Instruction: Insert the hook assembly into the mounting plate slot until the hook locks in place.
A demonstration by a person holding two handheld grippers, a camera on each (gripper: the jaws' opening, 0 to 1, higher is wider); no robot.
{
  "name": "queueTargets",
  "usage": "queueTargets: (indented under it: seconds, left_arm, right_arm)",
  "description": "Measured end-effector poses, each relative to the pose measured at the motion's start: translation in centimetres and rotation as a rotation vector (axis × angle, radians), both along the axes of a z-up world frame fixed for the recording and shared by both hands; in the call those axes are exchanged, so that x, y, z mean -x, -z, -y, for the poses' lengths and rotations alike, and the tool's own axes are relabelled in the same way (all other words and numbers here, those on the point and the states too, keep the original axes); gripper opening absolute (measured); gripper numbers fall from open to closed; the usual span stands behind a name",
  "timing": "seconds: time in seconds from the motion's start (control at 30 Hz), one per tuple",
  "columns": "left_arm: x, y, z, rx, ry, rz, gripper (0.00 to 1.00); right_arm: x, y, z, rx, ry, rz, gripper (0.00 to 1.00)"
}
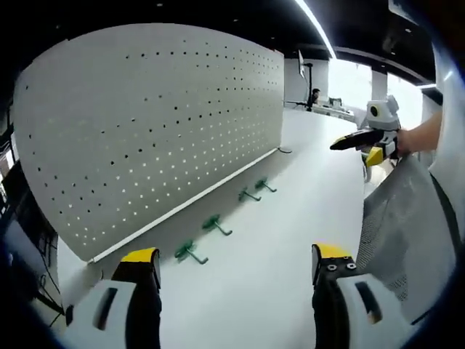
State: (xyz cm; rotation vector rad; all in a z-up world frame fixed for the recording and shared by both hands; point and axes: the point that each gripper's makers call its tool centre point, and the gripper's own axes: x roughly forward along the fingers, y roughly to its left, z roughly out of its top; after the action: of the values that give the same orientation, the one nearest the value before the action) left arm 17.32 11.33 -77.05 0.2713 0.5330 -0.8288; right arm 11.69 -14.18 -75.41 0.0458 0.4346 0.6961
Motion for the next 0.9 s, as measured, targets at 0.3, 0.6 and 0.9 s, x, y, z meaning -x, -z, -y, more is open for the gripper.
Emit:
queueTargets:
  seconds: [0.3,0.6,0.9]
  left_arm:
    - [-0.5,1.0,0.0,-0.057,0.064,-0.032,0.87]
    - [-1.4,2.4,-0.1,-0.127,0.118,-0.055,0.87]
    - [-2.1,3.4,-0.6,-0.187,0.178,-0.082,0.88]
  right_arm:
    - [-0.1,-0.2,0.0,0.003,-0.002,0.003,0.76]
    - [0.0,0.1,0.4,0.021,0.002,0.003,0.76]
    - [0.3,0.4,0.2,0.024,-0.002,-0.007,0.76]
